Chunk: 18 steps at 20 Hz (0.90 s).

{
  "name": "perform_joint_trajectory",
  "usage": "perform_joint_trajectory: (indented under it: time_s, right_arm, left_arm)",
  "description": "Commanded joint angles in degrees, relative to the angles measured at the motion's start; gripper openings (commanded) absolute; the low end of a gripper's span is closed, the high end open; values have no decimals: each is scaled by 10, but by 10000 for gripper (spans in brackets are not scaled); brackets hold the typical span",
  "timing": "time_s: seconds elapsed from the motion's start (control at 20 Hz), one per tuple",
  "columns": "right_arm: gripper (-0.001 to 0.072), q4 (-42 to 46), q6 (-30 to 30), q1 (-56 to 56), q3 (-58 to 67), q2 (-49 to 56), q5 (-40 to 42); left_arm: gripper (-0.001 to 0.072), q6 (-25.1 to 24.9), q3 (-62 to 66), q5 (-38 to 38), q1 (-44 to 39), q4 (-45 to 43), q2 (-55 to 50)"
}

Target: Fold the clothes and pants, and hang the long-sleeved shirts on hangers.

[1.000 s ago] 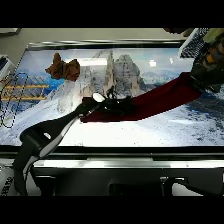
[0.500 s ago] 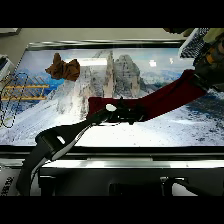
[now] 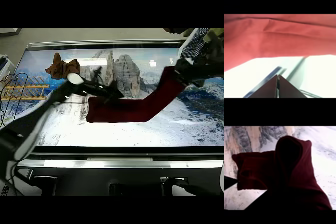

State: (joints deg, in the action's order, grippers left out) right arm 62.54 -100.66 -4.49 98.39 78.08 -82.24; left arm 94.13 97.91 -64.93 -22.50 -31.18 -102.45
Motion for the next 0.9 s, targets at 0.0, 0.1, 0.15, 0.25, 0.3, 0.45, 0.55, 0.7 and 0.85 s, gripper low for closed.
perform_joint_trajectory:
  time_s: [0.0,0.1,0.15,0.25,0.3,0.45,0.55,0.7,0.85]
  right_arm:
    - [24,21,-52,95,0,12,47]
    - [24,34,-80,153,0,30,76]
    - [24,37,-95,179,0,41,93]
    - [24,42,-127,229,0,67,129]
    - [24,42,-139,251,0,82,147]
    - [24,42,-171,301,0,123,187]
    - [24,42,-184,323,0,151,205]
    - [24,37,-192,336,0,190,225]
    - [24,12,-192,337,0,213,232]
  left_arm:
    - [14,13,0,-155,108,-188,126]
    - [14,13,0,-199,168,-230,191]
    - [15,13,0,-211,194,-240,218]
    - [15,13,0,-229,242,-248,264]
    - [15,13,0,-237,265,-248,283]
    - [15,13,0,-242,310,-248,320]
    - [16,12,0,-242,325,-248,331]
    - [16,9,0,-242,327,-248,333]
    - [16,8,0,-242,327,-248,333]
